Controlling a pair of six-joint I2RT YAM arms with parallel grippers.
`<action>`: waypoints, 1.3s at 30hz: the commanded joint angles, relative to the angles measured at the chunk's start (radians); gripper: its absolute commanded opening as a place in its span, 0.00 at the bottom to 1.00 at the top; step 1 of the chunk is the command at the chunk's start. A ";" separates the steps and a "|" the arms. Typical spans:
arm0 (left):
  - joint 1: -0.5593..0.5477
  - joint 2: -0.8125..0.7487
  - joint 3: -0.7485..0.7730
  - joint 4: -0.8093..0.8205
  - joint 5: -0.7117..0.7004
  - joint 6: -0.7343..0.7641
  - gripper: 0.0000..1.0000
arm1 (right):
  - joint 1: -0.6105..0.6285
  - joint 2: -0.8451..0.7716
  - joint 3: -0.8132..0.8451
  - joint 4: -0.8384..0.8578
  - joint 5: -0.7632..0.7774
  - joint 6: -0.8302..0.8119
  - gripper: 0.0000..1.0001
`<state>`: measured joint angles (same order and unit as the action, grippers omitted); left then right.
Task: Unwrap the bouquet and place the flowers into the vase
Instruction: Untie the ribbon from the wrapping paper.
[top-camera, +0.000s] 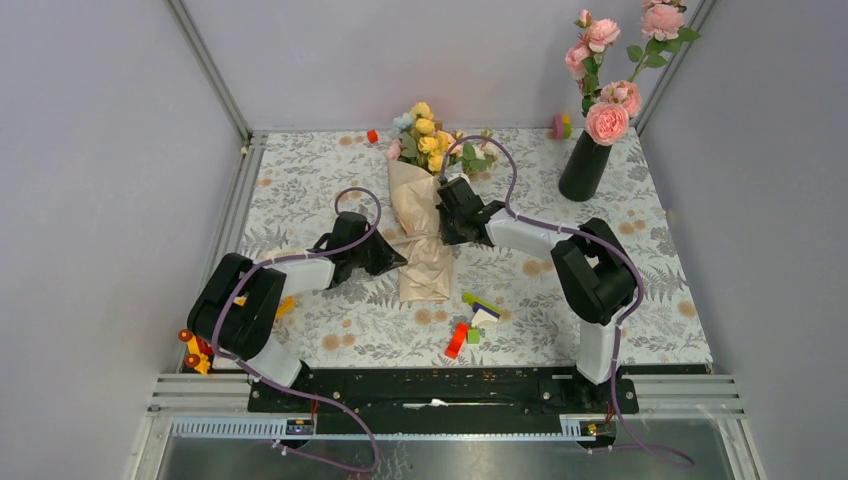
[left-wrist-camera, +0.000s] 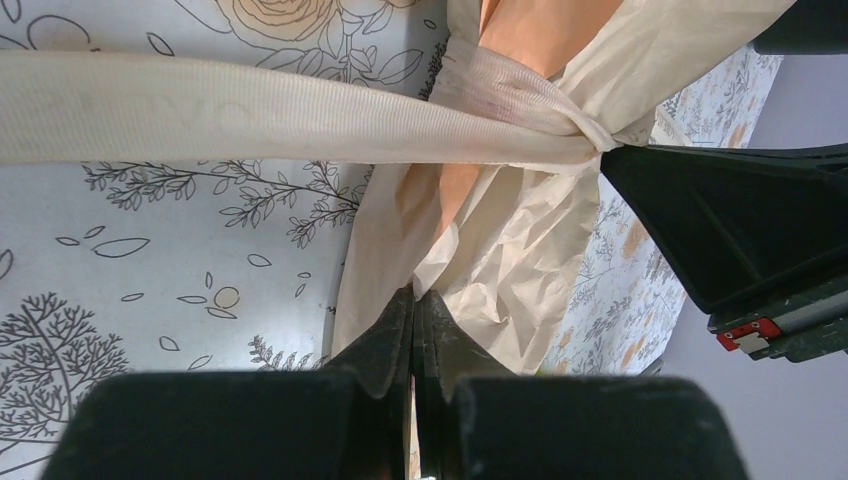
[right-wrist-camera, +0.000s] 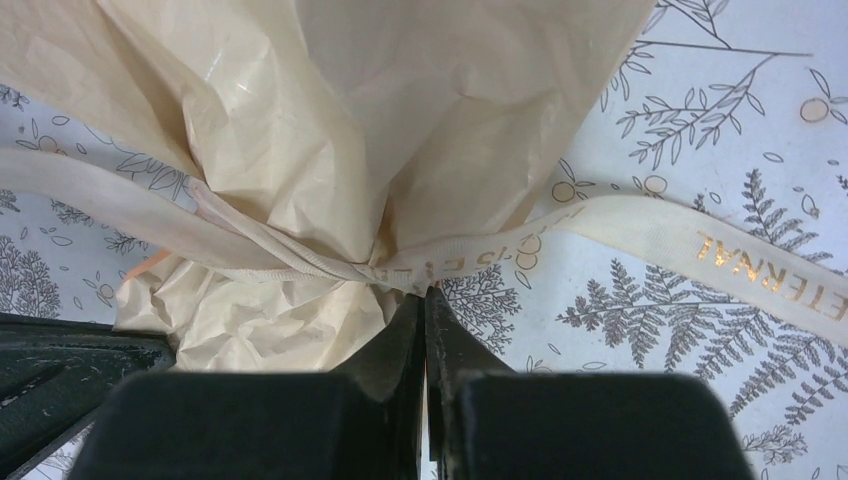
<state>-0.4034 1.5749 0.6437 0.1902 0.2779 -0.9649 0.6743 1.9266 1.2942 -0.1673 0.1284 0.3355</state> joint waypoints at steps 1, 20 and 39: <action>-0.002 -0.006 -0.022 0.017 -0.033 0.018 0.00 | 0.001 -0.056 -0.026 -0.006 0.081 0.053 0.00; 0.000 -0.022 -0.034 0.012 -0.047 0.018 0.00 | -0.001 -0.106 -0.139 0.049 0.070 0.110 0.06; 0.002 -0.034 -0.012 -0.021 -0.043 0.043 0.00 | -0.014 -0.227 -0.244 0.124 0.027 0.031 0.35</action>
<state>-0.4057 1.5726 0.6273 0.1802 0.2615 -0.9600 0.6720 1.7809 1.0691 -0.0937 0.1726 0.4088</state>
